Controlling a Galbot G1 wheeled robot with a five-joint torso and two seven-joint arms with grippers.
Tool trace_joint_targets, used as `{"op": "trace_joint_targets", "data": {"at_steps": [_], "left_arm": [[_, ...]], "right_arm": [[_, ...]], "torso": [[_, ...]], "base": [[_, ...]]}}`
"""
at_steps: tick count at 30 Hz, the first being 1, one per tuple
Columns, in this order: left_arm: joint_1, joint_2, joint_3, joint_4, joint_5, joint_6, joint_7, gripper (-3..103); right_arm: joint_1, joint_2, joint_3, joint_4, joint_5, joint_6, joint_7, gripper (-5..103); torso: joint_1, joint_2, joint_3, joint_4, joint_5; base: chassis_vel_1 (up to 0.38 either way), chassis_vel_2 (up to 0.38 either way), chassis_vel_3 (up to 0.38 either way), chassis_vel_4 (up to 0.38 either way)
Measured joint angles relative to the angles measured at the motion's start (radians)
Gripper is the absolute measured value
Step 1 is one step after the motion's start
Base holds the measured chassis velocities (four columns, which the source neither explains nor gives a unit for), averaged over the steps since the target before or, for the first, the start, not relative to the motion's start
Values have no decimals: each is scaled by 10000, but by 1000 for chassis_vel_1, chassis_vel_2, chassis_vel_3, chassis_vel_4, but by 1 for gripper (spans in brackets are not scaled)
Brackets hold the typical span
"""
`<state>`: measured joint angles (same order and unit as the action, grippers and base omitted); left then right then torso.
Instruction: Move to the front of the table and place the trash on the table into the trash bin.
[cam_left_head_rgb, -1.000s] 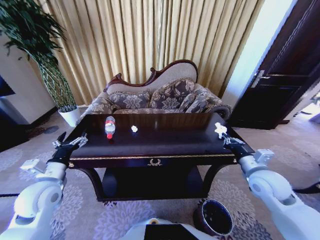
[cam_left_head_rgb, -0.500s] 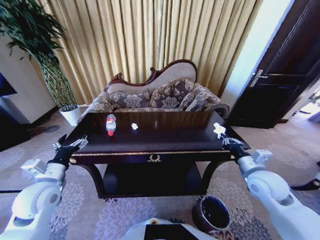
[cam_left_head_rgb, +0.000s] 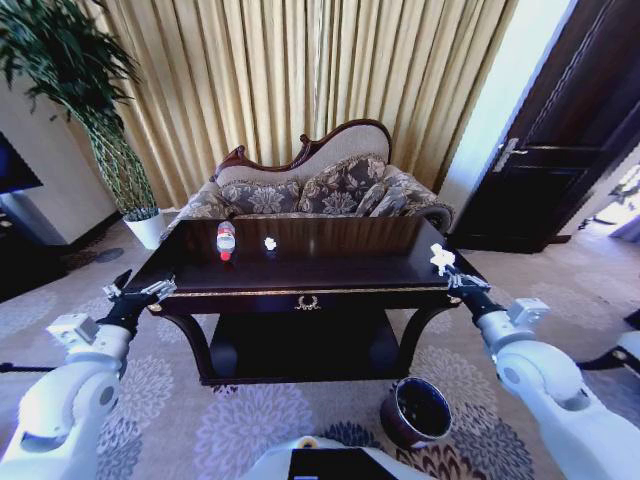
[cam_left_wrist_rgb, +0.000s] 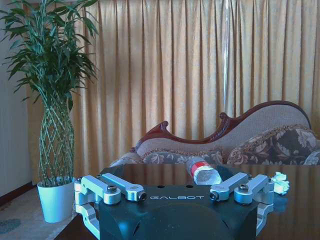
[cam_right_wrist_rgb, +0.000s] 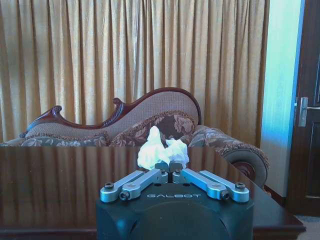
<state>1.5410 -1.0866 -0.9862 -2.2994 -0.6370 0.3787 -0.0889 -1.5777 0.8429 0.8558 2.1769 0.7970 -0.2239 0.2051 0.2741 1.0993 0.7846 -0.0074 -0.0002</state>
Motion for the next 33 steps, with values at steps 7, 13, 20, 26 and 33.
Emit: {"op": "trace_joint_targets", "data": {"at_steps": [7,13,20,26,33], "left_arm": [[10,-33,39,-19,-24,-32,2,100],[35,-69,23,-25,-51,-73,6,100],[56,-114,12,-12,-66,-272,0,100],[103,-208,43,-13,-80,-409,-5,100],[93,-251,82,-13,-99,-547,-10,100]], "right_arm": [[-105,30,51,67,-23,6,0,0],[-117,55,57,99,-45,9,0,0],[-48,73,-108,-28,-264,150,-21,0],[-29,298,-347,-408,-373,179,-284,0],[-417,918,-1019,-2262,-1500,463,-1152,0]], "torso": [[1,-1,1,1,-1],[-1,0,0,0,-1],[-3,2,-2,0,-1],[-5,4,-3,0,-2],[4,-2,2,0,0]], "base": [[80,-77,-87,86],[148,-154,-148,158],[155,-160,-166,168],[62,-55,-71,42],[0,0,0,0]]}}
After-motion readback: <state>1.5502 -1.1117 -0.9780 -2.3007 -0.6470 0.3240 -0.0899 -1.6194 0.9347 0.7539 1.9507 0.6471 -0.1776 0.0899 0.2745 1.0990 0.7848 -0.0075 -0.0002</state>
